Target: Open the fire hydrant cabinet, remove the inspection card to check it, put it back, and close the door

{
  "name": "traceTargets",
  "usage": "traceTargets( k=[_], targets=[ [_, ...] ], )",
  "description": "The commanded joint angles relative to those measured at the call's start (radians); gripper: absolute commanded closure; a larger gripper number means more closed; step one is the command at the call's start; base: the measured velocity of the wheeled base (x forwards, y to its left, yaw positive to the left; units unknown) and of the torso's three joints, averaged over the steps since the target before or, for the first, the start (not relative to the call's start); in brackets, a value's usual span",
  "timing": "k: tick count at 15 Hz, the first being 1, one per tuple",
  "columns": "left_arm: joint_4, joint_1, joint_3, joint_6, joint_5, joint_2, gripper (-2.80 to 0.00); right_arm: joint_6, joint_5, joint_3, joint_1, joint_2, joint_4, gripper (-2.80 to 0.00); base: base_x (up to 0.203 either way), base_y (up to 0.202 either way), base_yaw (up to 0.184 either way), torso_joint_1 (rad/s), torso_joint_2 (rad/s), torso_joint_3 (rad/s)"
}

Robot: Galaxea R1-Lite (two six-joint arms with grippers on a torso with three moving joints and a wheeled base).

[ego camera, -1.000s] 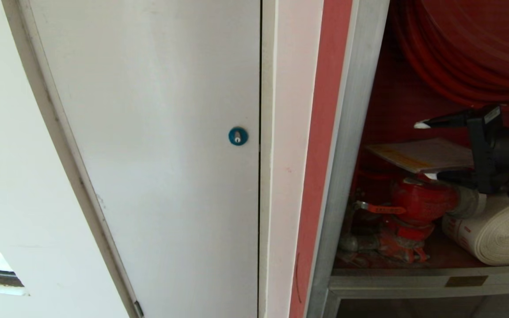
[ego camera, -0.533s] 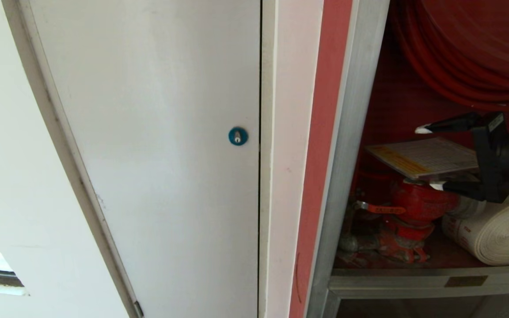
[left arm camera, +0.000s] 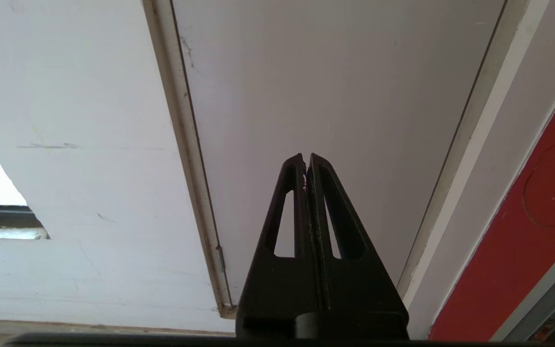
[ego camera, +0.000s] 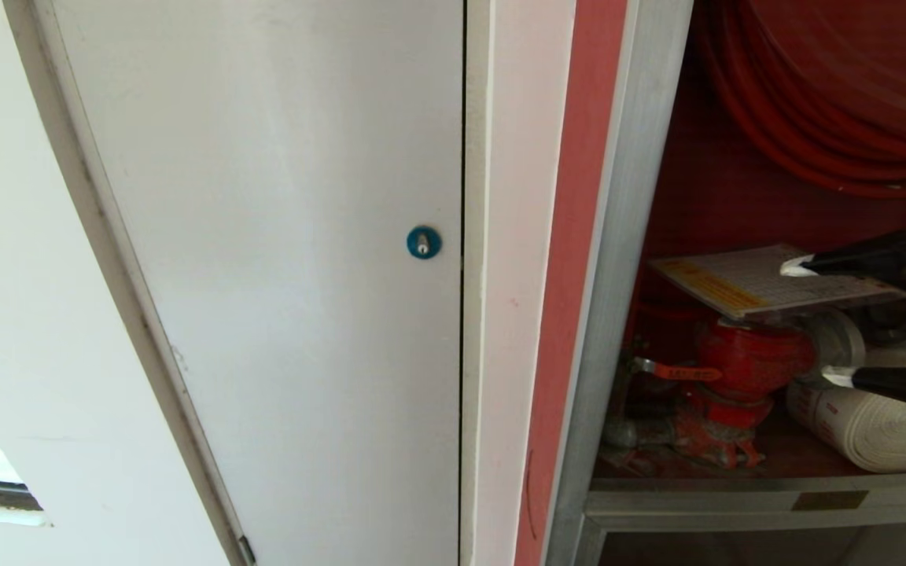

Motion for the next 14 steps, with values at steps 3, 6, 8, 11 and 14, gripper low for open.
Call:
traceTargets(
  k=[3,6,8,11,14],
  targets=[
    [0.0,0.0,0.0,0.0,0.0,0.001,0.0,-0.157,0.002,-0.137,0.0,-0.103,0.314,0.0,0.0,0.0,0.0,0.0,0.0,0.0],
    [0.0,0.0,0.0,0.0,0.0,0.0,0.0,-0.377,0.004,-0.27,0.012,-0.021,0.514,0.0,0.0,0.0,0.0,0.0,0.0,0.0],
    [0.0,0.0,0.0,0.0,0.0,0.0,0.0,-0.466,0.005,-0.358,0.045,0.086,0.605,0.0,0.0,0.0,0.0,0.0,0.0,0.0],
    [0.0,0.0,0.0,0.0,0.0,0.001,0.0,-0.521,-0.032,-0.472,0.139,0.232,0.675,0.0,0.0,0.0,0.0,0.0,0.0,0.0],
    [0.0,0.0,0.0,0.0,0.0,0.0,0.0,-0.531,-0.146,-0.549,0.216,0.346,0.689,0.0,0.0,0.0,0.0,0.0,0.0,0.0]
  ],
)
